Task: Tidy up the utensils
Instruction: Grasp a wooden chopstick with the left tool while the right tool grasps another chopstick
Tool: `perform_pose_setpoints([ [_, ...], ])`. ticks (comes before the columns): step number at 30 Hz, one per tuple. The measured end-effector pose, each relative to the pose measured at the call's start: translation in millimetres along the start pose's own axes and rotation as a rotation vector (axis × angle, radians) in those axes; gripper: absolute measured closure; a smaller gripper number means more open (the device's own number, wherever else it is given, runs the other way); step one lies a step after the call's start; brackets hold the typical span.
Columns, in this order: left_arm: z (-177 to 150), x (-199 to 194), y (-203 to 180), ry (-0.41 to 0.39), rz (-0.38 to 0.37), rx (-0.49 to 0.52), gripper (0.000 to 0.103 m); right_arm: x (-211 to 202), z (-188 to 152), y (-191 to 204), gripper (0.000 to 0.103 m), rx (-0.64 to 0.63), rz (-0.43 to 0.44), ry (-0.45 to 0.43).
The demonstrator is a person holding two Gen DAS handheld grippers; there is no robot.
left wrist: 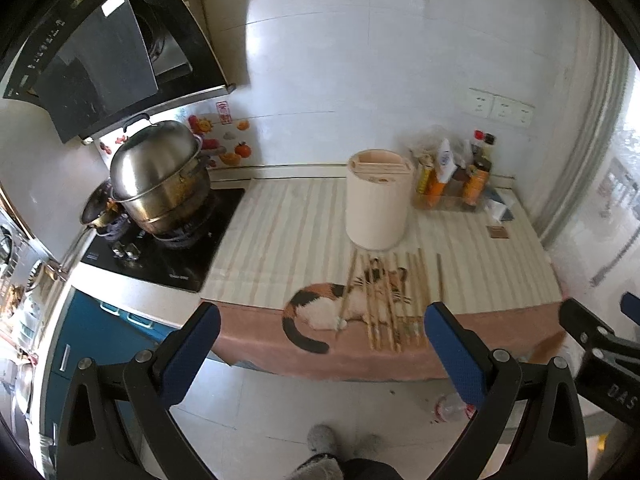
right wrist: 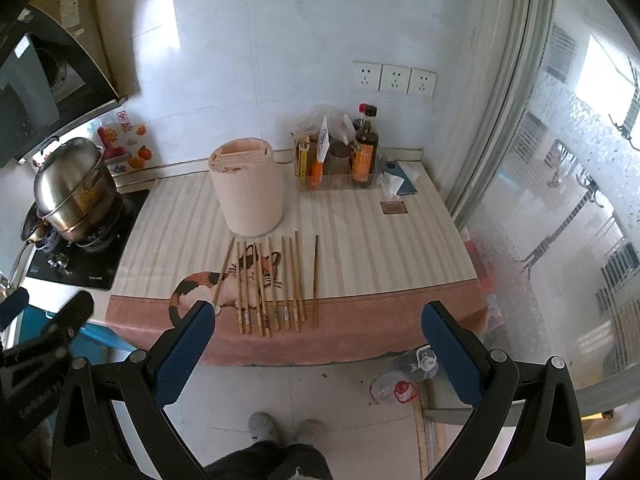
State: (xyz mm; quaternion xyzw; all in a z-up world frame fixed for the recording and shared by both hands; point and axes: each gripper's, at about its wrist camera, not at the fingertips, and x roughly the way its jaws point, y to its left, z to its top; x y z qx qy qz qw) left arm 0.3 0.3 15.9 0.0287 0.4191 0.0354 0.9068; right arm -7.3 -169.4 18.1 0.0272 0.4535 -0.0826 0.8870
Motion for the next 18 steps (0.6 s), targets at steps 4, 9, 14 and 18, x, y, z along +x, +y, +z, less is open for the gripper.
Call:
perform_pose_setpoints([
  [4, 5, 35, -2, 0.005, 0.057, -0.004, 0.000, 31, 2, -5, 0.000, 0.006, -0.013, 0.026],
  [9, 8, 91, -1, 0.058, 0.092, -0.008, 0.000, 81, 7, -8, 0.000, 0.009, -0.026, 0.094],
  [14, 16, 167, -2, 0.141, 0.091, 0.016, 0.000, 140, 14, -6, 0.000, -0.003, -0.060, 0.159],
  [18, 22, 234, 2, 0.222, 0.069, 0.039, 0.000, 199, 23, -5, 0.000, 0.011, -0.086, 0.231],
])
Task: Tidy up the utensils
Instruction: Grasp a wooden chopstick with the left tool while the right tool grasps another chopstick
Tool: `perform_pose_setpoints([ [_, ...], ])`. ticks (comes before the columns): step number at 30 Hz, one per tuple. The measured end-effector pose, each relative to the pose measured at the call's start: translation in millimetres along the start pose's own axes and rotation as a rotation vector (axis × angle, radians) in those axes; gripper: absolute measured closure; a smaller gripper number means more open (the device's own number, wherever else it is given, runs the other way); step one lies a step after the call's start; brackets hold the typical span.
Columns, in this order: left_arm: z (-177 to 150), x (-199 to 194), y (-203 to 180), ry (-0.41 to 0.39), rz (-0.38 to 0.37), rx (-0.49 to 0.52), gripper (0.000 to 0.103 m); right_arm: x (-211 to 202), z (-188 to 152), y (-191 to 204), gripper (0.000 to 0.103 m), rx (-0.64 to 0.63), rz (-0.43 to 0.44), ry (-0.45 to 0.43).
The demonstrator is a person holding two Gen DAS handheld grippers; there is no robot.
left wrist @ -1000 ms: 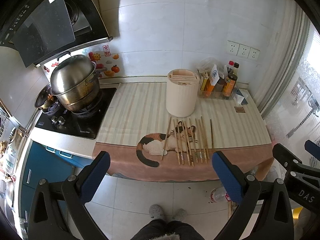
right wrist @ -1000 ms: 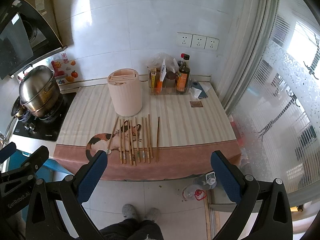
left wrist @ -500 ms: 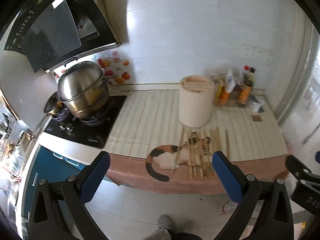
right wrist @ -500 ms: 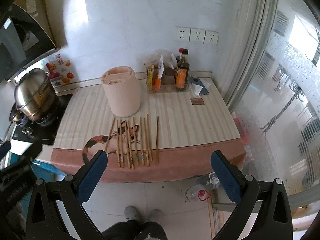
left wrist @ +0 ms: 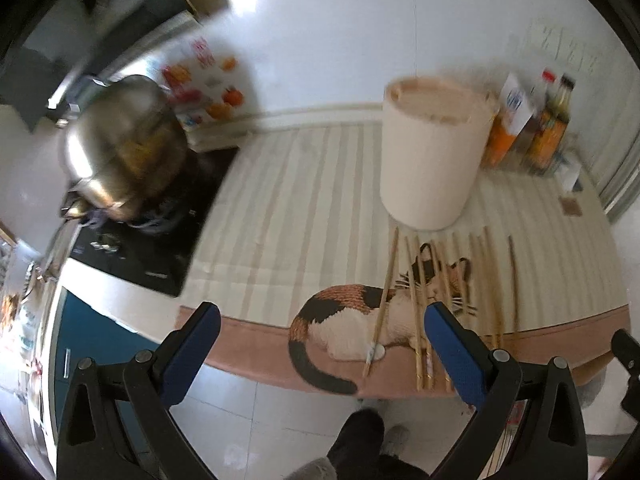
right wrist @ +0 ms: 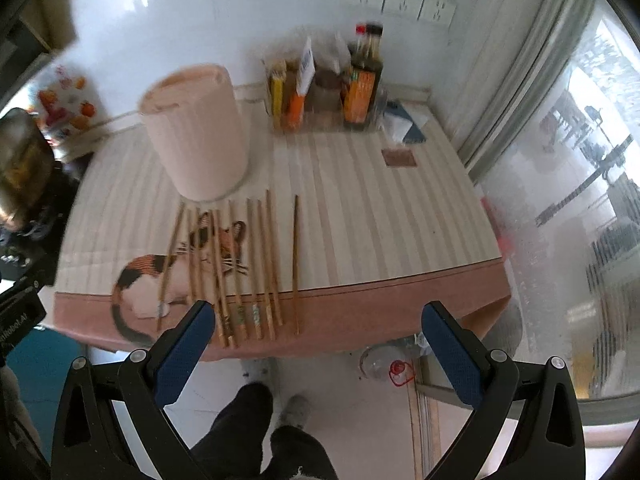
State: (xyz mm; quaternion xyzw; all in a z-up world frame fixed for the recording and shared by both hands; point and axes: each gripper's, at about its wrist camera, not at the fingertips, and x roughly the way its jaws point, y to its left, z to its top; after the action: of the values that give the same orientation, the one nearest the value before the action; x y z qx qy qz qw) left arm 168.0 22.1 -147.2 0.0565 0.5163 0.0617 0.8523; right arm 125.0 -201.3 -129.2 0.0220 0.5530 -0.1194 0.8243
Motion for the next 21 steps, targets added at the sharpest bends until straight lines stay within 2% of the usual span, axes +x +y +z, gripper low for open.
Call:
perform_pose_setpoints([
  [5, 21, 90, 2, 0.166, -0.065, 0.031, 0.003, 81, 26, 2, 0.001, 0.046, 0.019, 0.117],
  [7, 26, 122, -4, 0.230, -0.101, 0.054, 0.014, 111, 33, 2, 0.007, 0.068, 0.034, 0.164],
  [9, 29, 152, -14, 0.296, -0.152, 0.083, 0.027, 142, 40, 3, 0.018, 0.091, 0.037, 0.227],
  [11, 31, 173, -27, 0.338, -0.202, 0.112, 0.035, 170, 44, 1, 0.036, 0.110, 0.036, 0.277],
  [14, 31, 200, -47, 0.401, -0.249, 0.156, 0.049, 203, 48, -2, 0.052, 0.135, 0.042, 0.346],
  [17, 29, 221, -63, 0.441, -0.265, 0.189, 0.059, 226, 53, -4, 0.058, 0.155, 0.033, 0.378],
  [19, 26, 230, -70, 0.458, -0.253, 0.214, 0.065, 239, 57, -5, 0.059, 0.167, 0.039, 0.391],
  [21, 22, 237, -75, 0.475, -0.231, 0.238, 0.076, 249, 59, -5, 0.059, 0.173, 0.038, 0.407],
])
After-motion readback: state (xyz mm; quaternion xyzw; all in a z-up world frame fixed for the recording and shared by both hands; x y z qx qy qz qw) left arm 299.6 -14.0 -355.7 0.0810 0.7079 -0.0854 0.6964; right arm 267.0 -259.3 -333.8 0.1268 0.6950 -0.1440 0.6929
